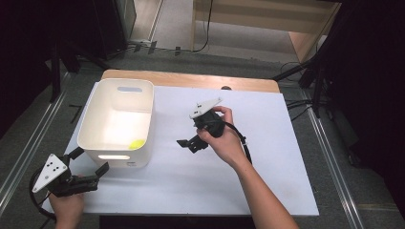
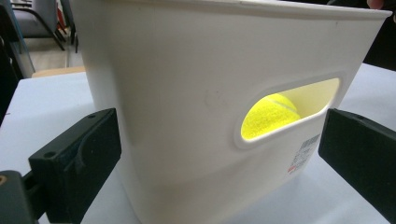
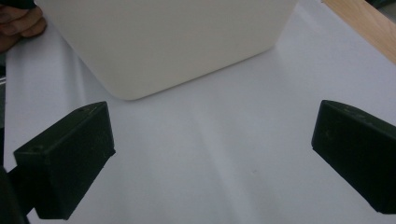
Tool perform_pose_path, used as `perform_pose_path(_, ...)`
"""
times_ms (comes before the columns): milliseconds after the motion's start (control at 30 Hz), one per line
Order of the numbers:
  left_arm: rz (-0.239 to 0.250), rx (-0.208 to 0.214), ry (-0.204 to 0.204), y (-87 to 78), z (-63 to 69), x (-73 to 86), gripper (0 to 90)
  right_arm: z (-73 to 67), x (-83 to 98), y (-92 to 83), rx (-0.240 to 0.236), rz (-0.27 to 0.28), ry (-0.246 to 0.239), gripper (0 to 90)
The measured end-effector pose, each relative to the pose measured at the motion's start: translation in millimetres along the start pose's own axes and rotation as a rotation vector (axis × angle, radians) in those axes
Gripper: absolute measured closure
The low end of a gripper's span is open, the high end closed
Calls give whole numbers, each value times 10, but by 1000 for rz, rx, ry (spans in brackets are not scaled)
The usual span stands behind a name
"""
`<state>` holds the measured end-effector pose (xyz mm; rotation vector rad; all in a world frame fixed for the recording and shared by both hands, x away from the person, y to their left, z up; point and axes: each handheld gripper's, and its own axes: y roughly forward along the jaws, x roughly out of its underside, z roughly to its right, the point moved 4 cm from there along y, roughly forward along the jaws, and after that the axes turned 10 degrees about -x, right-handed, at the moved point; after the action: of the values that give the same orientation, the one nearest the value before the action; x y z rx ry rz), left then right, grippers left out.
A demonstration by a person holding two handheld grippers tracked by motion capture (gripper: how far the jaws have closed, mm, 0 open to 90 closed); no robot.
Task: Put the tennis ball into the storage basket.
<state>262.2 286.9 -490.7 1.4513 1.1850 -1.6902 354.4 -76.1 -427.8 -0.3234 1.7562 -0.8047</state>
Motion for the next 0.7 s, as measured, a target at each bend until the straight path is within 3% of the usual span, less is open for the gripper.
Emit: perform_pose_path(700, -4, -3, 4, 2, 6, 1, 0, 136, 543, -205, 77, 91, 77, 0)
